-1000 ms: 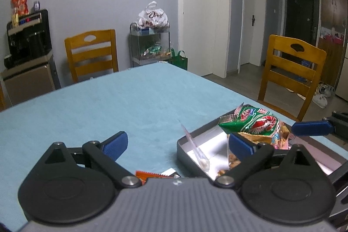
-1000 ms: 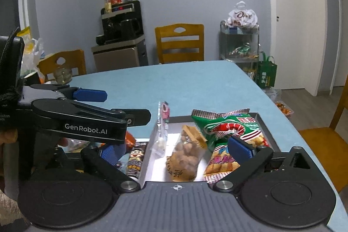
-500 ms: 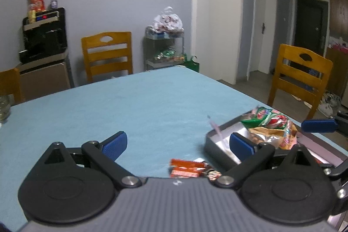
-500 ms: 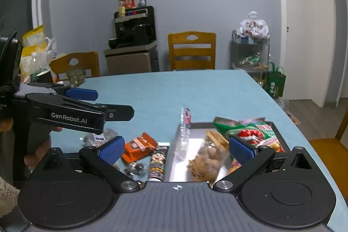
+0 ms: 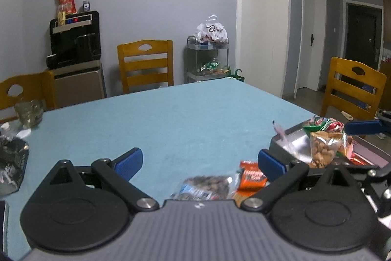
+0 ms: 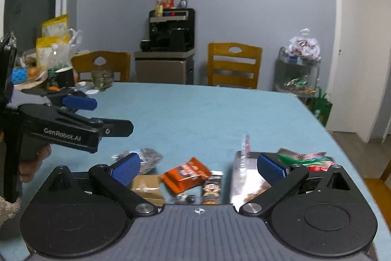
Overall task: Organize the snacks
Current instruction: 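Move left tool to the clear nut bag while right tool approaches the tan pastry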
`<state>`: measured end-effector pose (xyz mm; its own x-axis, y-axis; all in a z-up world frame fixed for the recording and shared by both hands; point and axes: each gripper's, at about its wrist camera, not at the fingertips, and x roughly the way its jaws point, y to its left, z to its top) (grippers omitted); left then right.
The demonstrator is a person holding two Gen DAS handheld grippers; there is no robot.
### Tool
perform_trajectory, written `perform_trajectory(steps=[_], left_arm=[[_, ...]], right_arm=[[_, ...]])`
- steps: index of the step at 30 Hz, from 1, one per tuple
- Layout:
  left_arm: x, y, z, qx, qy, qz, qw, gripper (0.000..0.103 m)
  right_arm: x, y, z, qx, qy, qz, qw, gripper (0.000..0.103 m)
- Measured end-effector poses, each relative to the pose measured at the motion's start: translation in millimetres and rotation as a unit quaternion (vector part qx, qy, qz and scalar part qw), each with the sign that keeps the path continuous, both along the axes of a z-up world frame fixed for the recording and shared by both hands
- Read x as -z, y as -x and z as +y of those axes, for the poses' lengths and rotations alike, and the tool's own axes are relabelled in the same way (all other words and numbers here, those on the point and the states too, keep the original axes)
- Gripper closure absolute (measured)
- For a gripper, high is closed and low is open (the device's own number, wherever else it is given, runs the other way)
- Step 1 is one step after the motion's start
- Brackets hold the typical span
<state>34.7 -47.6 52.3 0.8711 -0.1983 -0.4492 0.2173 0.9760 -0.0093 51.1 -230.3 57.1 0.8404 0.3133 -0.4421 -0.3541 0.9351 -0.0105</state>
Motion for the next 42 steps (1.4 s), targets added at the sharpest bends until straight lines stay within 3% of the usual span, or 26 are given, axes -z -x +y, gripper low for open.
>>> perform_trajectory(steps=[8,15,23,26,28,33,38,42], left_arm=[[12,23,48,-0.008,0.0,0.023,0.9997,0.001],[36,37,45,0.026,-0.05,0.024,0.9981,0.001],[30,-23,16,0.034,-0.025,0.039,0.9983,0.001],[38,-48,6,0.054,-0.004,0.072,0.9959,0.001],[47,-59,-2,0.055,-0.011,0.084,0.9949,0.001],[68,-66,-18,0.054,-0.05,0.074,0.9946,0.001],[84,-75,-17,0.057,-0.033,0.089,0.9939,0.001],[88,-80,-8,0.057,0.004,0.108,0.9925,0.001]], right_arm=[[3,-7,6,-0.009,-0.037,0.036,0.999,0.0],[16,-3,18,-0.038,-0.012,0.053,0.998,0.0],[30,-12,44,-0.047,0.005,0.084,0.995,0.0],[35,-19,56,-0.053,-0.001,0.097,0.994,0.0],[39,-23,64,-0.054,0.004,0.101,0.993,0.0],[50,-33,78,-0.056,0.016,0.106,0.993,0.0],[60,-41,88,-0.052,0.03,0.111,0.992,0.004],[65,-42,92,-0.054,0.035,0.113,0.992,0.005]])
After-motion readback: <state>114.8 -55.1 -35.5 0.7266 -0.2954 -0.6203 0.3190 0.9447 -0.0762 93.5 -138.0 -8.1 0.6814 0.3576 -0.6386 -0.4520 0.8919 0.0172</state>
